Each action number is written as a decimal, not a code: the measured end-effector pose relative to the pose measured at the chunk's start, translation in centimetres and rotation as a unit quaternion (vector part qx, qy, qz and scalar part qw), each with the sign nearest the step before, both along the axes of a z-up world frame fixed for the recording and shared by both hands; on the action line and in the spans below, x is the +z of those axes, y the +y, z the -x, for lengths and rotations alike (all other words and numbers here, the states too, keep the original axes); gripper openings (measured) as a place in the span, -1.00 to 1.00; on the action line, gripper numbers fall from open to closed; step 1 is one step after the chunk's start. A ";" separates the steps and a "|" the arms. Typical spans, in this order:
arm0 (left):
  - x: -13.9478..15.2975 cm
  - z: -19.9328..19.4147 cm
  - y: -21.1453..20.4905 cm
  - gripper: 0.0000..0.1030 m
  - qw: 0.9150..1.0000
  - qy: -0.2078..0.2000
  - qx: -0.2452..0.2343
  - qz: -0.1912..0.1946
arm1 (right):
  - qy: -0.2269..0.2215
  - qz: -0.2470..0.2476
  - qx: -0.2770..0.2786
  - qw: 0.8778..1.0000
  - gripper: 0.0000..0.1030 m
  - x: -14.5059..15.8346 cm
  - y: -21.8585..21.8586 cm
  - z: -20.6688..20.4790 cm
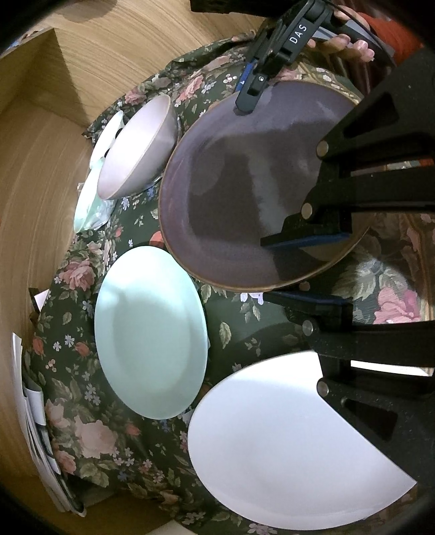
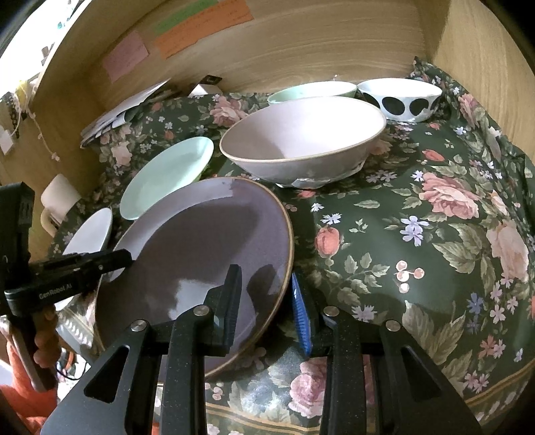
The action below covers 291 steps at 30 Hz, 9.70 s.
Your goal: Organize plates and bowls
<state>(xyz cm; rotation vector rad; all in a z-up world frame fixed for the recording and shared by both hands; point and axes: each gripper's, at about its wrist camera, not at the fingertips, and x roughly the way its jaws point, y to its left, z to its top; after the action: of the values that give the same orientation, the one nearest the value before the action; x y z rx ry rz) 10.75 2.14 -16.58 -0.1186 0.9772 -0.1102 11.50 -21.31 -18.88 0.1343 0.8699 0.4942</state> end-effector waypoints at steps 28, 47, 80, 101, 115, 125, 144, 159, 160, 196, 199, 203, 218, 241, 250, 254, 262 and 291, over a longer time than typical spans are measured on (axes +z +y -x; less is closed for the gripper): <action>5.6 4.8 3.1 0.36 0.992 -0.117 0.037 0.006 | -0.098 -0.005 0.011 0.995 0.25 5.4 2.5 3.1; 5.6 9.8 11.6 0.68 0.981 -0.136 0.132 -0.050 | -0.096 -0.021 0.114 0.989 0.28 5.2 12.8 3.9; -0.5 10.5 20.1 -0.39 0.977 -0.033 0.212 0.021 | -0.008 0.044 0.174 0.984 -0.51 0.7 21.9 1.0; -0.6 9.8 19.6 -0.45 0.978 -0.039 0.207 0.013 | -0.014 0.037 0.167 0.985 -0.53 0.5 22.2 1.1; 0.8 8.8 17.8 -0.46 0.980 -0.058 0.187 0.018 | -0.039 0.027 0.142 0.989 -0.53 1.7 19.7 1.3; 2.3 8.2 15.2 -0.46 0.983 -0.083 0.162 0.009 | -0.058 0.015 0.115 0.992 -0.53 2.8 16.9 1.3; 4.3 6.8 10.1 -0.45 0.987 -0.105 0.121 0.010 | -0.084 -0.005 0.072 0.994 -0.53 4.5 10.9 1.9; 4.4 6.3 5.3 -0.45 0.991 -0.099 0.085 0.004 | -0.077 -0.020 0.037 0.996 -0.53 3.9 5.9 2.8; 4.3 6.2 5.1 -0.45 0.992 -0.098 0.083 0.004 | -0.077 -0.020 0.035 0.996 -0.53 3.9 5.6 2.8; 0.7 2.1 0.0 -0.45 0.997 -0.039 0.062 0.005 | -0.020 -0.022 -0.003 1.000 -0.51 0.3 1.1 0.1; 0.5 1.9 0.0 -0.45 0.997 -0.038 0.061 0.009 | -0.015 -0.032 -0.002 0.999 -0.50 0.4 0.8 -0.2; 0.3 1.8 -0.2 -0.44 0.998 -0.037 0.055 0.011 | -0.013 -0.035 0.001 0.999 -0.49 0.4 0.5 -0.4; -0.2 1.4 -0.7 -0.43 0.998 -0.048 0.041 -0.007 | -0.027 0.018 0.021 0.999 -0.49 1.2 0.8 0.3; 1.3 1.7 -0.5 -0.31 0.997 -0.077 0.024 -0.018 | -0.070 0.027 -0.006 0.997 -0.48 3.2 0.0 1.5; 5.1 3.0 0.6 0.24 0.989 -0.141 0.026 -0.033 | -0.096 0.004 0.029 0.995 -0.38 5.3 2.0 1.0; 6.8 3.0 1.6 0.40 0.983 -0.173 0.036 -0.043 | -0.110 -0.010 0.042 0.993 -0.08 6.5 3.3 0.3; 8.2 1.6 4.9 0.77 0.974 -0.203 0.082 -0.059 | -0.144 0.001 0.058 0.988 0.16 8.4 6.4 -1.6; -0.1 -8.0 12.8 0.15 0.993 -0.034 0.111 -0.014 | 0.010 0.101 0.142 0.985 -0.25 1.5 15.1 -16.0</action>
<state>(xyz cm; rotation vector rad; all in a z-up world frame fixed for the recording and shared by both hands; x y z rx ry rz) 18.71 14.99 -16.67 -0.1962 0.8918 0.1024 27.51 -6.23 -17.41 -0.1736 0.9587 0.6666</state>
